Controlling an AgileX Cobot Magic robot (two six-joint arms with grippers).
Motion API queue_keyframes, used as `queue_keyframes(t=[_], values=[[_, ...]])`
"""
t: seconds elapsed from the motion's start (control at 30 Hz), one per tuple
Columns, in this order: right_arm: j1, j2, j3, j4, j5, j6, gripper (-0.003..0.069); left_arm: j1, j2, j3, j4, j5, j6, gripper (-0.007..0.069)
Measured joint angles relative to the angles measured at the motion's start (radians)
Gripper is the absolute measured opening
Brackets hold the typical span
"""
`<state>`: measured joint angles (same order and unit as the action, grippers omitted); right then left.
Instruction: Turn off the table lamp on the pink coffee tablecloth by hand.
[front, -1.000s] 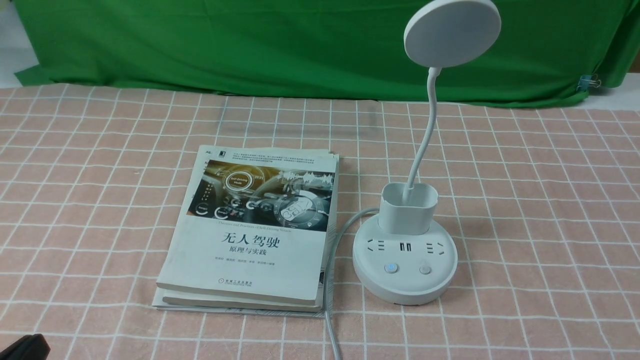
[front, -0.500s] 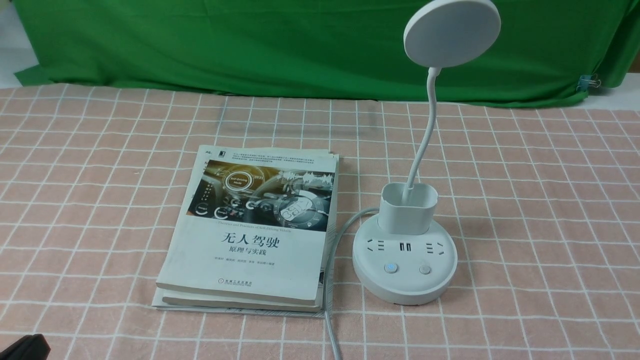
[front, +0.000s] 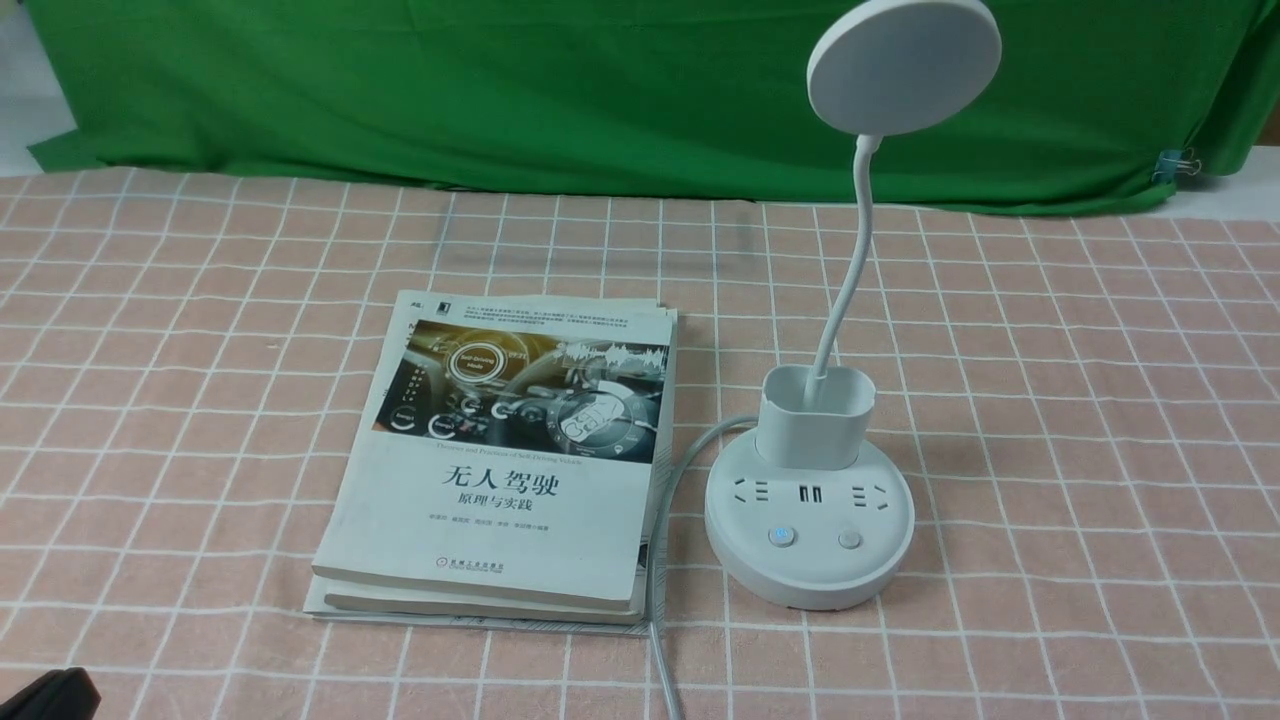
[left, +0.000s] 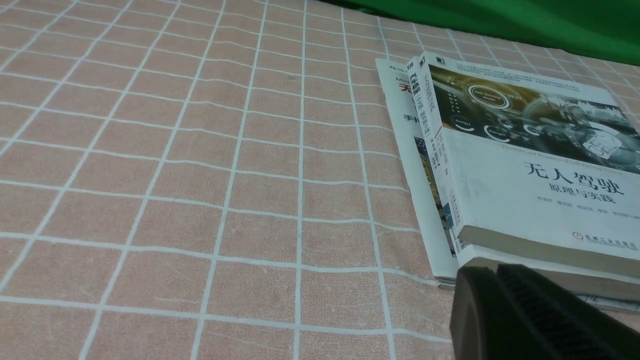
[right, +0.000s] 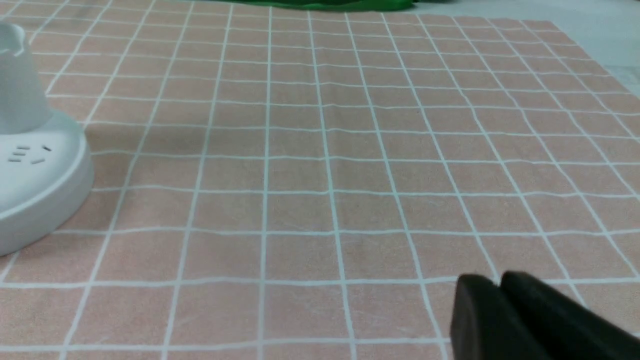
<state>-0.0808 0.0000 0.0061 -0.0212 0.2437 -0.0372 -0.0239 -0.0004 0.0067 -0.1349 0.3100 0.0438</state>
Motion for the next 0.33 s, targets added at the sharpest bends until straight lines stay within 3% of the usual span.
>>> queue_keyframes(t=[0.33], values=[[0.000,0.000,0.000,0.000,0.001,0.000,0.0137,0.000,0.000,0.000,0.000,0.000,0.000,0.0006]])
